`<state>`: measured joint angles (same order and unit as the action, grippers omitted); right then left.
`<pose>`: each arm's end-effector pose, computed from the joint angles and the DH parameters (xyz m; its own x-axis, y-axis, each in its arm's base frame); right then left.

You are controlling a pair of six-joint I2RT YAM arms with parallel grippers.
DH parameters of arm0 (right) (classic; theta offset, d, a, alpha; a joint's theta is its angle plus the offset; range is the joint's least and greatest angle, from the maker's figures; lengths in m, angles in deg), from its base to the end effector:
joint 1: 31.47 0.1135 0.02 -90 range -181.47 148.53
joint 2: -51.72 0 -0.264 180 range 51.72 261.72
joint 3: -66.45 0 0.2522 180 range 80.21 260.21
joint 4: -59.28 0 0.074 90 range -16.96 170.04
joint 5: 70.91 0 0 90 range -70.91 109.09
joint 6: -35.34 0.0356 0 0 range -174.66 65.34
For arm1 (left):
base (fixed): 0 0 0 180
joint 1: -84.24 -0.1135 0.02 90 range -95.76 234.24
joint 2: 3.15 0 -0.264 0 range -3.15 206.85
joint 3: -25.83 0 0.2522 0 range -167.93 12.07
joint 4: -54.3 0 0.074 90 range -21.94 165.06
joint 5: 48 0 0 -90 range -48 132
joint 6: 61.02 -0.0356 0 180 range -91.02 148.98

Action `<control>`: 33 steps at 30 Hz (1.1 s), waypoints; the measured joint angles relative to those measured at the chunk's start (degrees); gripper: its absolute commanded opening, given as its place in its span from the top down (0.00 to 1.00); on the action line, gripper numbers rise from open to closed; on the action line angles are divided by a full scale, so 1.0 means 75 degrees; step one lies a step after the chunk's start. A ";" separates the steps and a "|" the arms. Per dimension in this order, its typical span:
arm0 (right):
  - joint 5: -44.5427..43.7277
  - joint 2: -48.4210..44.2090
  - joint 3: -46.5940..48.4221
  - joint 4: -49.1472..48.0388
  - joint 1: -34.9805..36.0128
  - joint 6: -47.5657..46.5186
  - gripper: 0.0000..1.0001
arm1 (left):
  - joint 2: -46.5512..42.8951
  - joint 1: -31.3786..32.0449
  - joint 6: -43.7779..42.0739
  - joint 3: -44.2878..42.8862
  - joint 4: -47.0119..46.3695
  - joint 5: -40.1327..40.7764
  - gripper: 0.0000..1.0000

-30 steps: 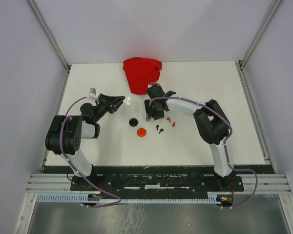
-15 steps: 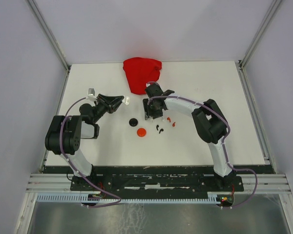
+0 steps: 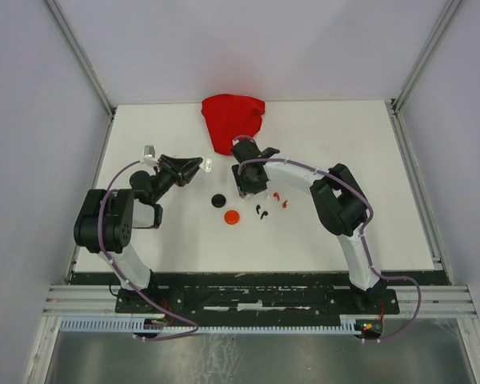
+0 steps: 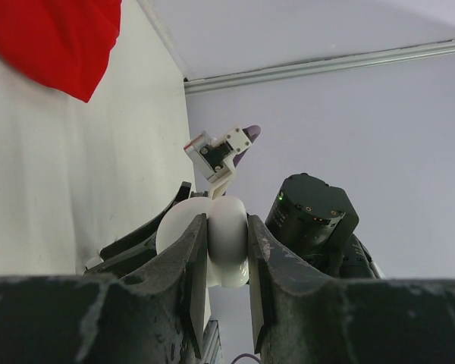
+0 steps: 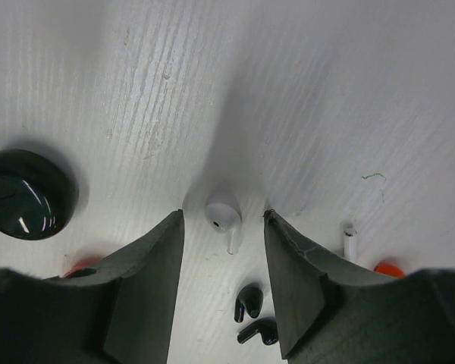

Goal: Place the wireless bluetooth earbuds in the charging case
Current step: Pick up the earbud from the center of the board.

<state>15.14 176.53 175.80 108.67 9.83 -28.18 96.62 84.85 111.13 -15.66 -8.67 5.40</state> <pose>0.3474 0.3020 0.1639 -0.8925 -0.1920 -0.4082 -0.2664 0.9545 0.1337 0.2994 -0.0244 0.1675 -0.5859 -0.7891 -0.1844 0.1633 0.1079 -0.9807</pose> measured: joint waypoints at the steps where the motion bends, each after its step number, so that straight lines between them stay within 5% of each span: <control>1: -0.0073 0.0017 0.0038 0.0044 0.0035 -0.0064 0.46 | 0.0000 0.0000 0.0003 0.0000 -0.0012 0.0000 0.97; 33: -0.0755 0.0597 0.1008 0.0918 0.0294 -0.0391 0.60 | 0.0079 -0.0154 0.0160 0.0119 -0.0251 -0.0137 0.97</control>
<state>9.48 181.01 183.37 115.56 12.03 -31.11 97.21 83.69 112.34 -14.76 -10.55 4.38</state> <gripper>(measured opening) 0.411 0.313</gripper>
